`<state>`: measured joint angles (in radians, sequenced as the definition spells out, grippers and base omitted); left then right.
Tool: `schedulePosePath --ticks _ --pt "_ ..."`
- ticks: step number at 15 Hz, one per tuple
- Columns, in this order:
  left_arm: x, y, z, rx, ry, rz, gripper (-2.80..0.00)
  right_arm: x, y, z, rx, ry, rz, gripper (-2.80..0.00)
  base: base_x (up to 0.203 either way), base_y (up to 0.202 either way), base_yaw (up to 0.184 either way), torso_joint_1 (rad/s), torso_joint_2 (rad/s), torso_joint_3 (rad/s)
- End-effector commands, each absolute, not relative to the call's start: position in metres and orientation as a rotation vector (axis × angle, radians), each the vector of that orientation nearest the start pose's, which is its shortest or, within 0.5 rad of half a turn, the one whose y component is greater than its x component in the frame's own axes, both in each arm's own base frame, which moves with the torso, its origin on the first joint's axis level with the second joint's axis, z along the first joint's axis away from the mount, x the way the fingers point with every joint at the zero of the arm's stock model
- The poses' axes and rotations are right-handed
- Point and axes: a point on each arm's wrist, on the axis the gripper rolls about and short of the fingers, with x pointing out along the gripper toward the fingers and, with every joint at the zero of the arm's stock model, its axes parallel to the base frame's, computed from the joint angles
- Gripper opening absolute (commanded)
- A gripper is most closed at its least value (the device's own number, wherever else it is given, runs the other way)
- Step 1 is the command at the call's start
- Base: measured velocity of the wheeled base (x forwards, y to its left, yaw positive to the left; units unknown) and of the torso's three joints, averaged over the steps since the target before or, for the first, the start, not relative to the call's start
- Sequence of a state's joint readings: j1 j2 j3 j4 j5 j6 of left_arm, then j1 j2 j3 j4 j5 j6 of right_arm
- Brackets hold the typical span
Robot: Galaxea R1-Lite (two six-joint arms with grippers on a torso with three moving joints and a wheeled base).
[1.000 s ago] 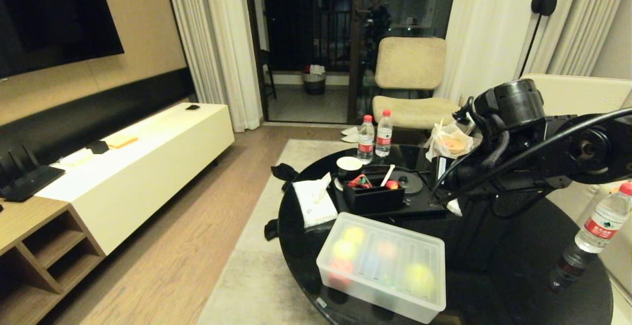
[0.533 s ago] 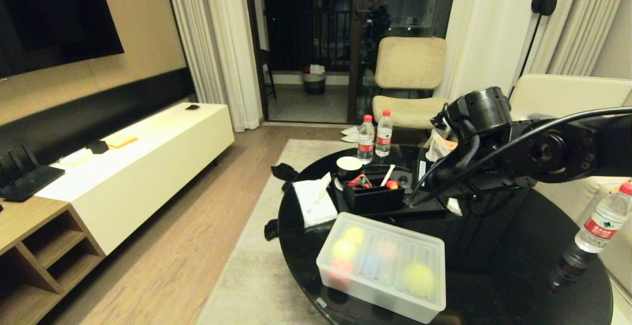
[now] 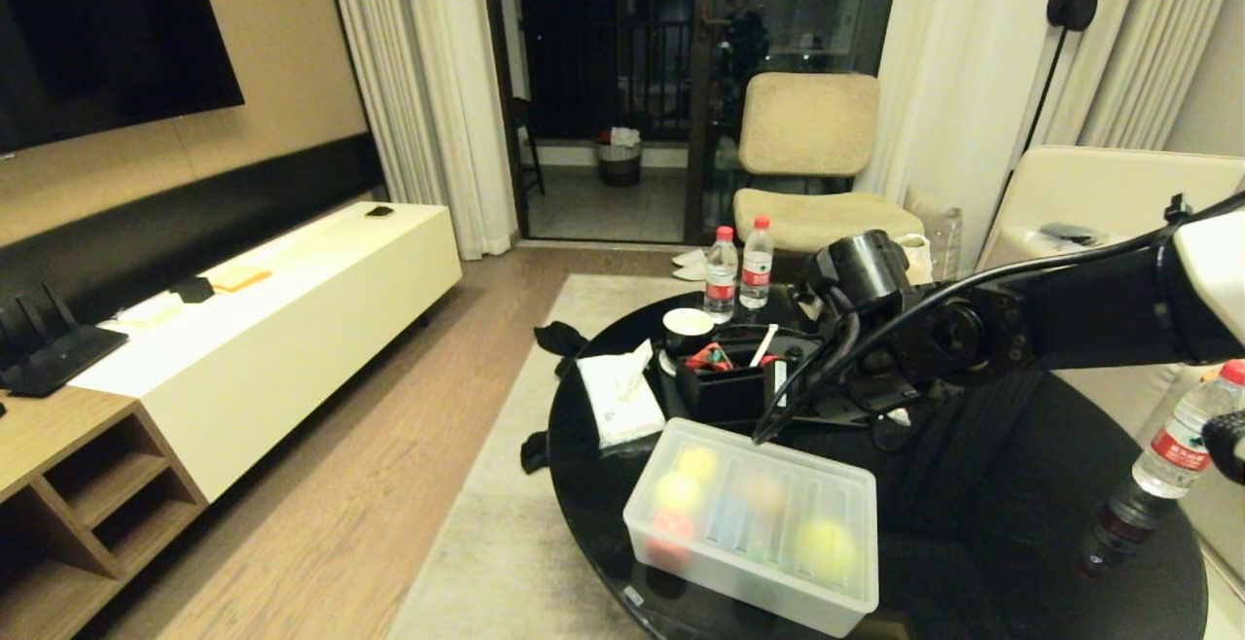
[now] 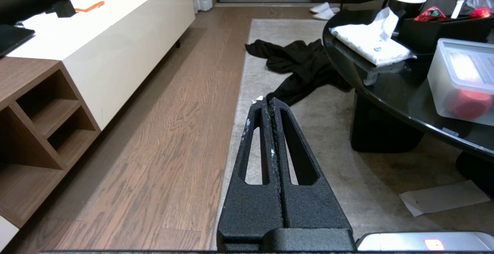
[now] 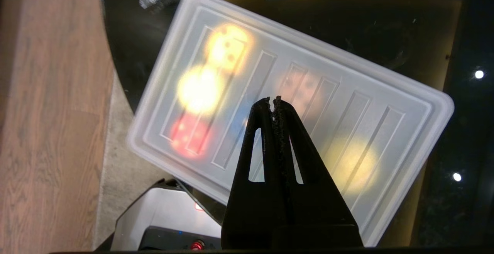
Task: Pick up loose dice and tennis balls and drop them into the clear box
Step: Close the lid
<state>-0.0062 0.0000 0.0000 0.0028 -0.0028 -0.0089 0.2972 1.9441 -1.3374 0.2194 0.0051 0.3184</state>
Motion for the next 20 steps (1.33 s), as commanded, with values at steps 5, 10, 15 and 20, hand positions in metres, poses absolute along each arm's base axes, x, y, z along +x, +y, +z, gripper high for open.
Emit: schedulePosePath --ticks 5,10,15,20 --pt "-0.023 0.000 0.075 -0.009 0.003 -0.009 -2.80 0.363 0.112 0.121 0.150 0.959 0.108 -2.80 0.000 0.000 0.000 0.000 0.00 0.000" --pt "-0.023 0.000 0.075 -0.009 0.003 -0.009 -2.80 0.363 0.120 0.098 0.131 0.988 0.117 -2.80 0.000 0.000 0.000 0.000 0.00 0.000" --pt "-0.023 0.000 0.075 -0.009 0.002 -0.009 -2.80 0.364 0.127 0.074 0.105 1.013 0.104 -2.80 0.000 0.000 0.000 0.000 0.00 0.000" --pt "-0.023 0.000 0.075 -0.009 0.002 -0.009 -2.80 0.368 0.128 0.058 0.093 1.024 0.088 -2.80 0.000 0.000 0.000 0.000 0.00 0.000"
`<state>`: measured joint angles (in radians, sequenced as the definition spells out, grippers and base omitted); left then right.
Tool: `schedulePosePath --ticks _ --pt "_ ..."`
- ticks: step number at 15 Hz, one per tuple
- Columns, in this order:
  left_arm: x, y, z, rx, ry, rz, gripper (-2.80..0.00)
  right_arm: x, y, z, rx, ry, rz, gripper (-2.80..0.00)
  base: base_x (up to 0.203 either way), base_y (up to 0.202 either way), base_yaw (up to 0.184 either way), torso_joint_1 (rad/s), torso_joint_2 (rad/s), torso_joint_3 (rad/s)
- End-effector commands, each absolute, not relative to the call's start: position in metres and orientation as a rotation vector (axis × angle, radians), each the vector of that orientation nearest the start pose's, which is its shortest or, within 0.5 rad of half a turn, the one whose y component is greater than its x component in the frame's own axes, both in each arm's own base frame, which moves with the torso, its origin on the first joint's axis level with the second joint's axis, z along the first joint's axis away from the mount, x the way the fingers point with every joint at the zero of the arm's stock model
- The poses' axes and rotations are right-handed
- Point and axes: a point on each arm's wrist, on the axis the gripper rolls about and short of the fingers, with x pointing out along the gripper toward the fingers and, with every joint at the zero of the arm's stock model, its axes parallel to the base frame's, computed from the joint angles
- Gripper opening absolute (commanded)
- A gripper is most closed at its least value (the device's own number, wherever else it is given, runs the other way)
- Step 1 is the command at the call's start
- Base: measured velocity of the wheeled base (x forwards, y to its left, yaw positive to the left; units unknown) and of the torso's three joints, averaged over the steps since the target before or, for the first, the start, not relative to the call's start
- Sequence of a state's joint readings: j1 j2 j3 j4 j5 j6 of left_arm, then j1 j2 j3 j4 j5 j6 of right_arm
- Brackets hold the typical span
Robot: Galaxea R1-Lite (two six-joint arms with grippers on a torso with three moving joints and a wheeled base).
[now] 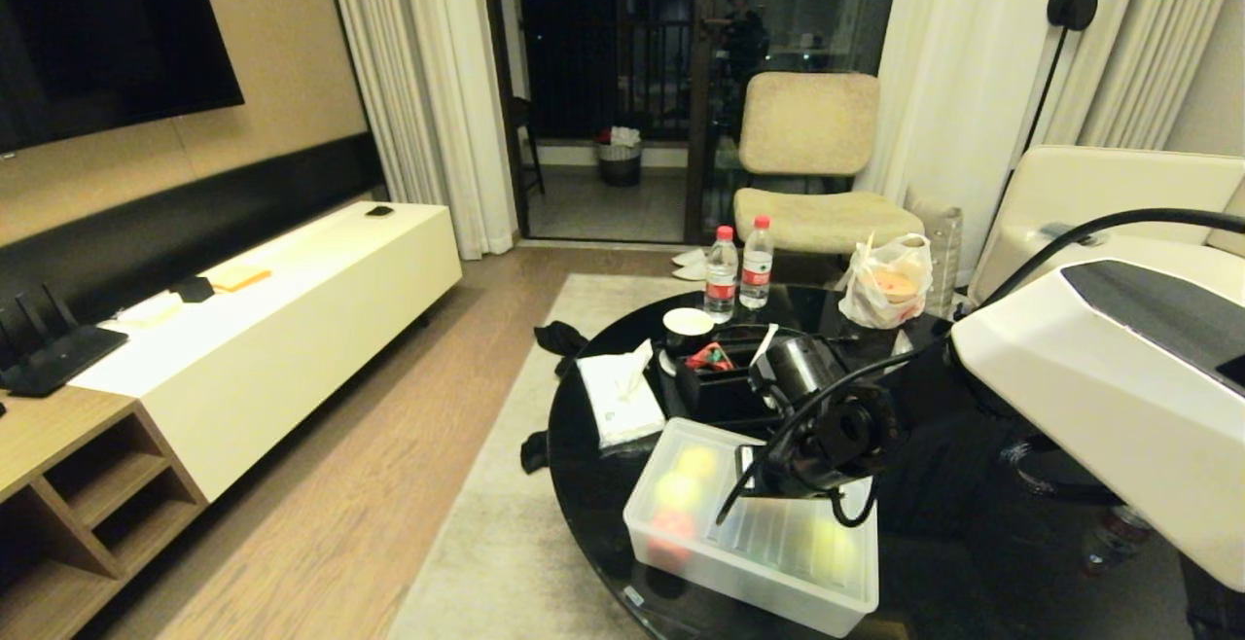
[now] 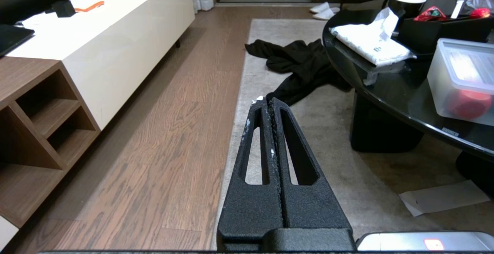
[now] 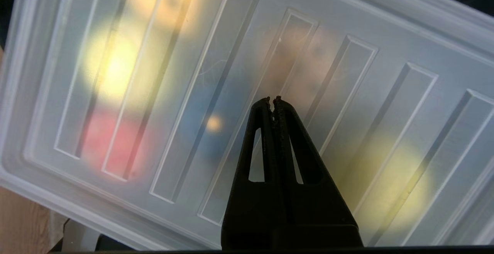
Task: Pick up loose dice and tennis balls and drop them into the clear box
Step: Close the lid
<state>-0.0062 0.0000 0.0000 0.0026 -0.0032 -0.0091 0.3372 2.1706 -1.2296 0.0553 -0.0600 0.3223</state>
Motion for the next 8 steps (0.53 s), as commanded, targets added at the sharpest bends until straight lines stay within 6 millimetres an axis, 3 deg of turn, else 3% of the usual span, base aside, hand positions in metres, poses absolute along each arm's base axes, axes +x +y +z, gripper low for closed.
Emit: schedulePosePath --ticks 1,8 --pt "-0.023 0.000 0.075 -0.009 0.002 -0.009 -2.80 0.369 0.128 0.057 0.092 1.026 0.087 -2.80 0.000 0.000 0.000 0.000 0.00 0.000" --pt "-0.023 0.000 0.075 -0.009 0.002 -0.009 -2.80 0.373 0.129 0.039 0.086 1.028 0.074 -2.80 0.000 0.000 0.000 0.000 0.00 0.000"
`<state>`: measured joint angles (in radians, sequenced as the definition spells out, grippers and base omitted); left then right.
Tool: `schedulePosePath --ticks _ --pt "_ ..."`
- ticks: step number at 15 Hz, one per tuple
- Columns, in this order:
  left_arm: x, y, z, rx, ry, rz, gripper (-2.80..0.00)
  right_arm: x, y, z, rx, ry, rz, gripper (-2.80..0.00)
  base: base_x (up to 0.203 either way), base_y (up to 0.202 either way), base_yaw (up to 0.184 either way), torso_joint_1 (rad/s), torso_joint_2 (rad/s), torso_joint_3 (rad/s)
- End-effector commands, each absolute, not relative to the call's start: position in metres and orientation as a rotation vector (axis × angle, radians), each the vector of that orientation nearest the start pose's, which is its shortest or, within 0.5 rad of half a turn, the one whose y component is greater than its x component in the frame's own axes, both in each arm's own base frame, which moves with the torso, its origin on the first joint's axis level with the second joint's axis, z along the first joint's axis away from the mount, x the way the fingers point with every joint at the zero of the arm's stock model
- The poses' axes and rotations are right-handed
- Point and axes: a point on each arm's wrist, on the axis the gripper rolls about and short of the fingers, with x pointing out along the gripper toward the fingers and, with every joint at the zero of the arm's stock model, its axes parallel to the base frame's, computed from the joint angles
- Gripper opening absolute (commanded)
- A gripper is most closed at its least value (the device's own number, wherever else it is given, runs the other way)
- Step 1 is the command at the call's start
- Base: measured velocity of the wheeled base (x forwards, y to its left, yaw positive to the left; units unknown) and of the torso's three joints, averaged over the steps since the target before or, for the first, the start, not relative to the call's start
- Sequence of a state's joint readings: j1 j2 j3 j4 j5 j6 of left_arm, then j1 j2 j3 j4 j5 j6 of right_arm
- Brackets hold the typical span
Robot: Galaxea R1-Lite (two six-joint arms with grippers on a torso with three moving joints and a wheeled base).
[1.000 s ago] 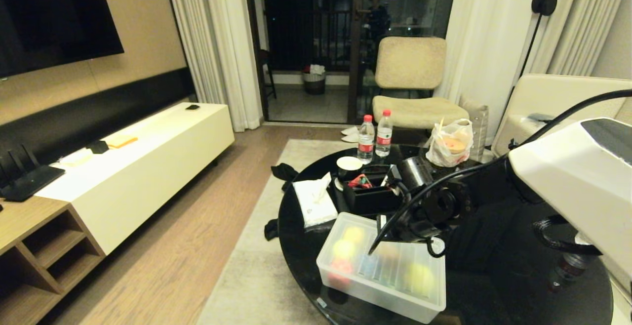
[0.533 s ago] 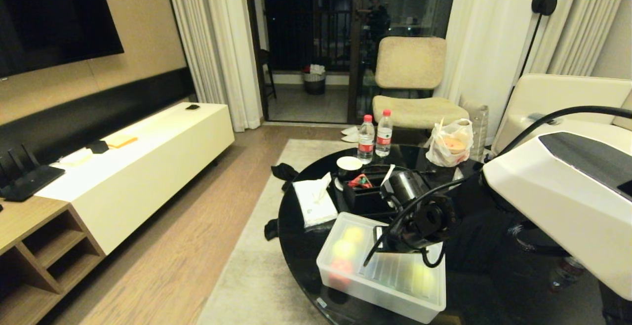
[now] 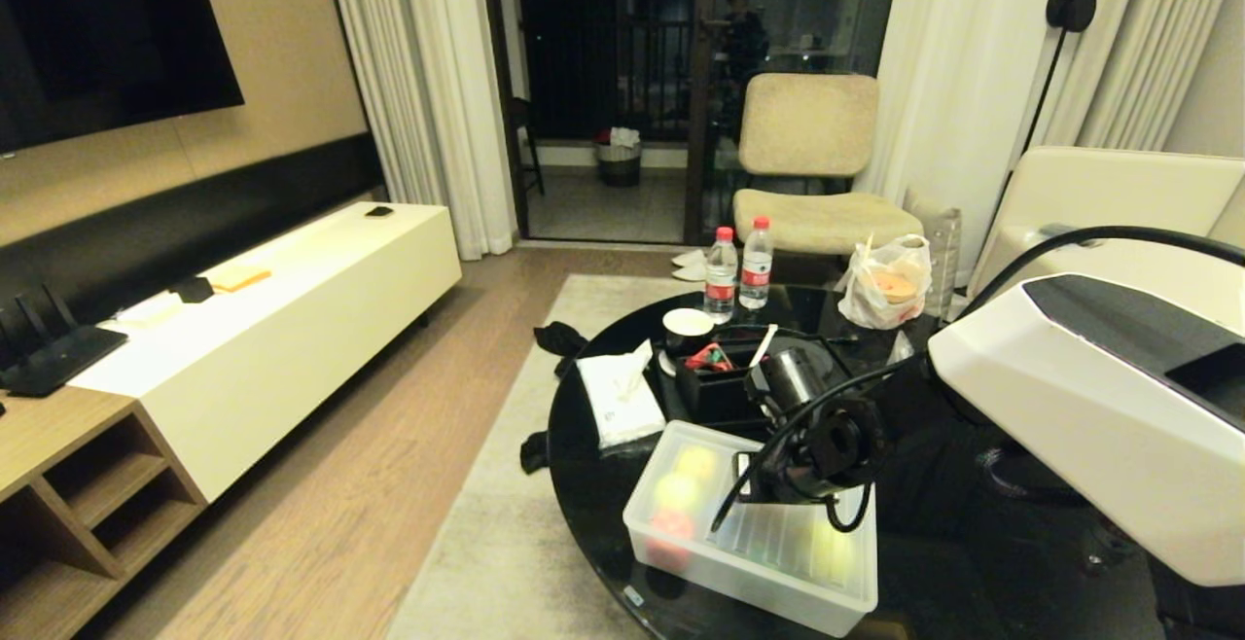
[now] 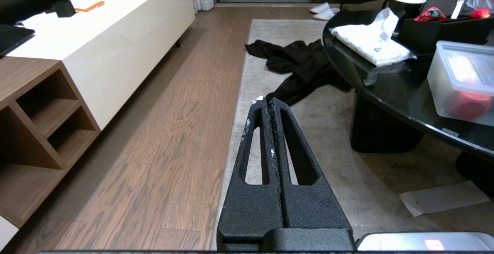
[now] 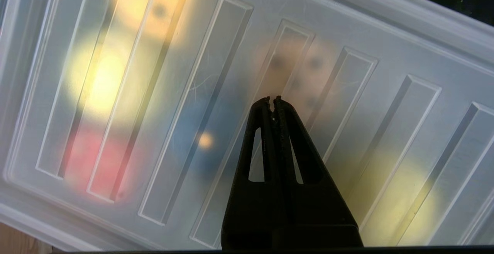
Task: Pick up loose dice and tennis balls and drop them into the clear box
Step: Close the lid
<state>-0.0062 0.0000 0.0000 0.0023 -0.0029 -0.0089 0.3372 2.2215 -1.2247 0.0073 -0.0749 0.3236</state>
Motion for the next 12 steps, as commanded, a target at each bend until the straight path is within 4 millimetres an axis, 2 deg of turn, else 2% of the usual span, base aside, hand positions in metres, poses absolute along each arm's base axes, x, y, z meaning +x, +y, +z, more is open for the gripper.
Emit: schedulePosePath --ticks 1,4,8,12 --pt "-0.023 0.000 0.075 -0.009 0.003 -0.009 -2.80 0.373 0.129 0.039 0.087 1.027 0.075 -2.80 0.000 0.000 0.000 0.000 0.00 0.000" --pt "-0.023 0.000 0.075 -0.009 0.003 -0.009 -2.80 0.371 0.128 0.039 0.086 1.031 0.074 -2.80 0.000 0.000 0.000 0.000 0.00 0.000" --pt "-0.023 0.000 0.075 -0.009 0.003 -0.009 -2.80 0.370 0.128 0.050 0.093 1.005 0.079 -2.80 0.000 0.000 0.000 0.000 0.00 0.000" --pt "-0.023 0.000 0.075 -0.009 0.003 -0.009 -2.80 0.365 0.126 0.074 0.107 0.953 0.090 -2.80 0.000 0.000 0.000 0.000 0.00 0.000"
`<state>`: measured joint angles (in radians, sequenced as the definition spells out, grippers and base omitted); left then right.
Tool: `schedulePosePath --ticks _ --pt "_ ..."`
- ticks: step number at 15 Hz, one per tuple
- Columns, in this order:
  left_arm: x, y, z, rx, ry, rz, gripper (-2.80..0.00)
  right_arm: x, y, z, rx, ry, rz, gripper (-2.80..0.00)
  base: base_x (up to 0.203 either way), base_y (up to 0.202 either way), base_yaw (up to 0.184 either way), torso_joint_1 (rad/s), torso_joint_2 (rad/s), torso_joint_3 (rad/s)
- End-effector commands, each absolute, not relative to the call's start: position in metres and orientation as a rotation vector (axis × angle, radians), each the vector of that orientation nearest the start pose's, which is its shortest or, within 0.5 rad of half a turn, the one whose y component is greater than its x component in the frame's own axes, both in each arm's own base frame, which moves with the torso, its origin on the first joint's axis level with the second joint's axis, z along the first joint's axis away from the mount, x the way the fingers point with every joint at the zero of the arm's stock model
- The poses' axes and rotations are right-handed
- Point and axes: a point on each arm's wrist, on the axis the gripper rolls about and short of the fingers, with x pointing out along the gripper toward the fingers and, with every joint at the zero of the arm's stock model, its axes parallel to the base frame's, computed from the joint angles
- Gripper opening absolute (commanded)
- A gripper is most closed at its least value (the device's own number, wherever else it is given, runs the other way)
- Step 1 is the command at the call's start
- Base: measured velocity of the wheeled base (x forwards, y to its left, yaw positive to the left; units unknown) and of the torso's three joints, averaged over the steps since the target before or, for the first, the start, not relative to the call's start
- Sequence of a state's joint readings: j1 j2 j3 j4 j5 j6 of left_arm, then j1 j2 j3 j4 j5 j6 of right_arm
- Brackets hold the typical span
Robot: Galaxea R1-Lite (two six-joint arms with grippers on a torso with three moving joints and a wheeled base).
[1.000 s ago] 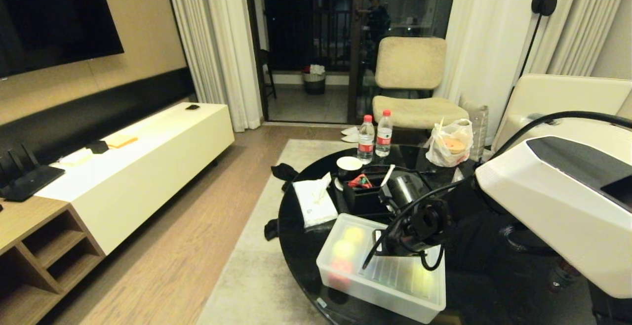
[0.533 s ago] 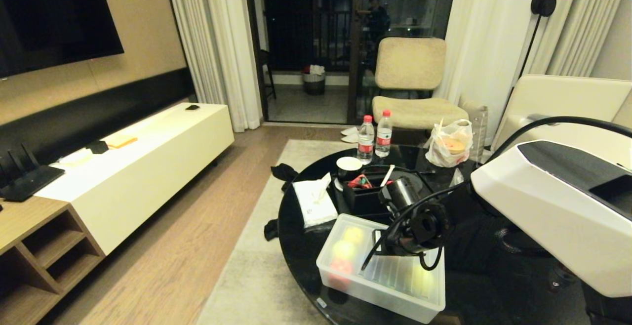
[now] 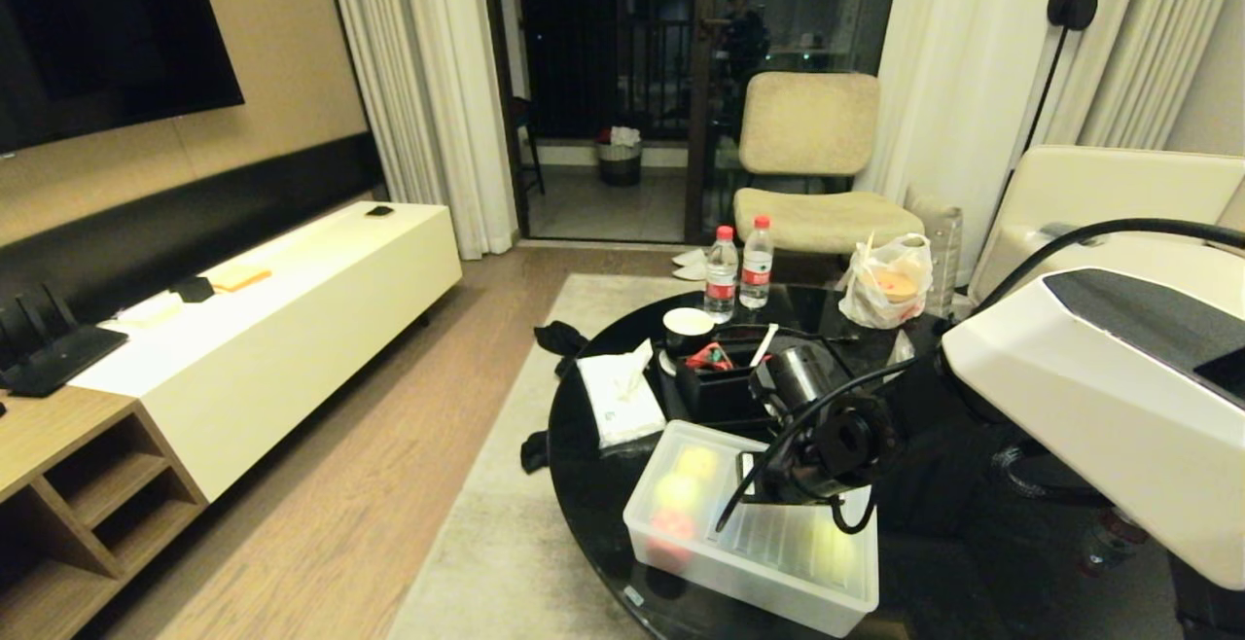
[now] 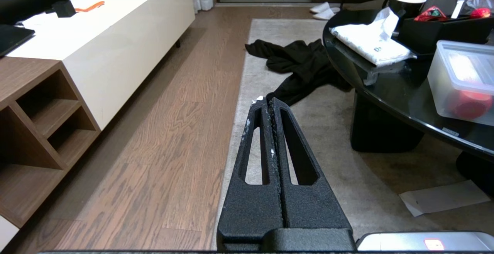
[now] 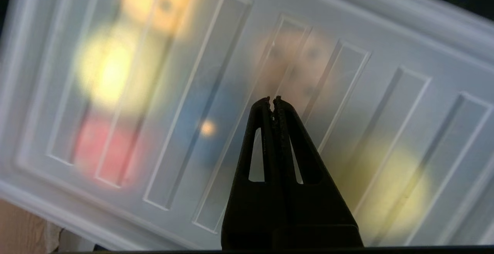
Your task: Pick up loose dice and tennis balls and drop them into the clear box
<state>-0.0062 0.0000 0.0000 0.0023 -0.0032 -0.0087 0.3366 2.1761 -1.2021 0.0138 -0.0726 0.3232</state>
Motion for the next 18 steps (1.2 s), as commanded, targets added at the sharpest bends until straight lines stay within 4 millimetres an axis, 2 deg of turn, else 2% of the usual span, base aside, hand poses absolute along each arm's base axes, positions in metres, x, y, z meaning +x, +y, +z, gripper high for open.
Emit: schedulePosePath --ticks 1,4,12,15,18 --pt "-0.023 0.000 0.075 -0.009 0.003 -0.009 -2.80 0.363 0.125 0.080 0.110 0.939 0.093 -2.80 0.000 0.000 0.000 0.000 0.00 0.000" --pt "-0.023 0.000 0.075 -0.009 0.003 -0.009 -2.80 0.355 0.122 0.096 0.118 0.907 0.100 -2.80 0.000 0.000 0.000 0.000 0.00 0.000" --pt "-0.023 0.000 0.075 -0.009 0.003 -0.009 -2.80 0.328 0.099 0.163 0.159 0.785 0.087 -2.80 0.000 0.000 0.000 0.000 0.00 0.000" --pt "-0.023 0.000 0.075 -0.009 0.003 -0.009 -2.80 0.320 0.070 0.192 0.194 0.729 0.030 -2.80 0.000 0.000 0.000 0.000 0.00 0.000" --pt "-0.023 0.000 0.075 -0.009 0.003 -0.009 -2.80 0.304 0.028 0.220 0.195 0.682 -0.031 -2.80 0.000 0.000 0.000 0.000 0.00 0.000"
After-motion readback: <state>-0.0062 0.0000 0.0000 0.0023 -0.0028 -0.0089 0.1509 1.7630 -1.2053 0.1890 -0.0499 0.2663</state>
